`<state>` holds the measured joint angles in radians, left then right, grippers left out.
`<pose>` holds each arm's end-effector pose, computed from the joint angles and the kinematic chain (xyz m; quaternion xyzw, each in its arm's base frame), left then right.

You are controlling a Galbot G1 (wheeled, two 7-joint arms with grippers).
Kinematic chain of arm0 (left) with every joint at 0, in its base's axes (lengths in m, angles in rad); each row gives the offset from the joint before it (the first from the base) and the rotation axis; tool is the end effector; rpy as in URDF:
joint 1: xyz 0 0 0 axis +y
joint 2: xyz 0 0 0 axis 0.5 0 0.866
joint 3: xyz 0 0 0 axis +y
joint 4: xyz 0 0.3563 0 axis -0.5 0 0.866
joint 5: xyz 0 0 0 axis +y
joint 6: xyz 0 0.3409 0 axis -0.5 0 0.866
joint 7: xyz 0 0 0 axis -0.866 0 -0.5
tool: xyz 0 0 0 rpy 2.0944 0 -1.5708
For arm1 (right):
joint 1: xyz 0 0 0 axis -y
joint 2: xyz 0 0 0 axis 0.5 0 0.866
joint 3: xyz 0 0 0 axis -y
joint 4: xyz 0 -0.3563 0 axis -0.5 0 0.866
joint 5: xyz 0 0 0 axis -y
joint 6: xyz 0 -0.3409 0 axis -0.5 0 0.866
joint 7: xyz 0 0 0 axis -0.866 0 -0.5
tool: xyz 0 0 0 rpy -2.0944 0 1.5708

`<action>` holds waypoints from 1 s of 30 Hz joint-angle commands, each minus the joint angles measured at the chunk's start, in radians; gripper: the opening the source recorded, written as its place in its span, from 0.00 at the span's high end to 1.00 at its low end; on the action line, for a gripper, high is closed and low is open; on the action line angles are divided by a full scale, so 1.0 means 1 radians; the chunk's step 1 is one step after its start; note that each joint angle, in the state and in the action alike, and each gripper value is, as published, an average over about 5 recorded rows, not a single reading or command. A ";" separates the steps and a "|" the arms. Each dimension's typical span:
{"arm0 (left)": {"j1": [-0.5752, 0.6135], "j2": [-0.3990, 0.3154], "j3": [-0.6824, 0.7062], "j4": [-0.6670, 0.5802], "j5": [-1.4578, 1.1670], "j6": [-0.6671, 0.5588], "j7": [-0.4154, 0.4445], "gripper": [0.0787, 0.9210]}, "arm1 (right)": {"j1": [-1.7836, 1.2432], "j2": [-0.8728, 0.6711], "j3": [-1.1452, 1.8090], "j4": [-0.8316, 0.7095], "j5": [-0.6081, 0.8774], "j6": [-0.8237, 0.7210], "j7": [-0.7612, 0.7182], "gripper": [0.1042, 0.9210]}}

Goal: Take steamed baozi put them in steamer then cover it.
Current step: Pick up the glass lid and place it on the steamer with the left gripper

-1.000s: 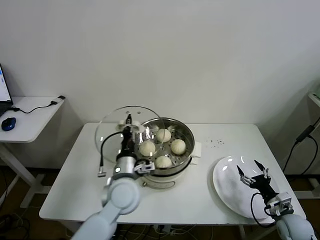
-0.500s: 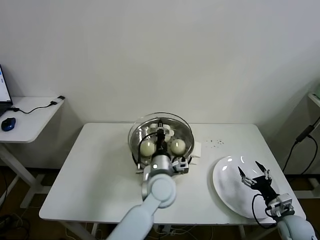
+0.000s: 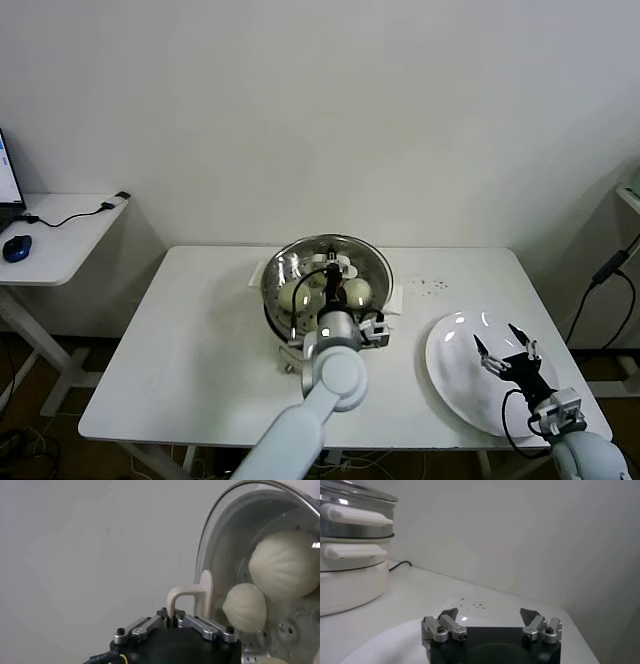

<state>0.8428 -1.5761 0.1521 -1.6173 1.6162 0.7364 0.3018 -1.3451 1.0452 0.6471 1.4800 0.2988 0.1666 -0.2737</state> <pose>0.3291 -0.2148 -0.2783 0.0095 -0.7125 -0.7009 0.0327 0.2299 -0.2305 -0.3990 0.0879 -0.9850 0.1120 0.0980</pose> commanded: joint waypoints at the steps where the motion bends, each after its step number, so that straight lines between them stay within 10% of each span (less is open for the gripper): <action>1: -0.005 -0.025 -0.010 0.030 0.007 0.049 -0.013 0.92 | 0.000 0.002 0.001 -0.002 -0.003 0.002 -0.002 0.12; 30: 0.014 0.001 -0.027 0.037 -0.014 0.049 -0.038 0.92 | 0.011 0.010 0.002 -0.020 -0.016 0.008 -0.023 0.12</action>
<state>0.8566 -1.5787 0.1249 -1.5847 1.6089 0.7356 0.2641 -1.3345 1.0538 0.6487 1.4607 0.2840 0.1740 -0.2958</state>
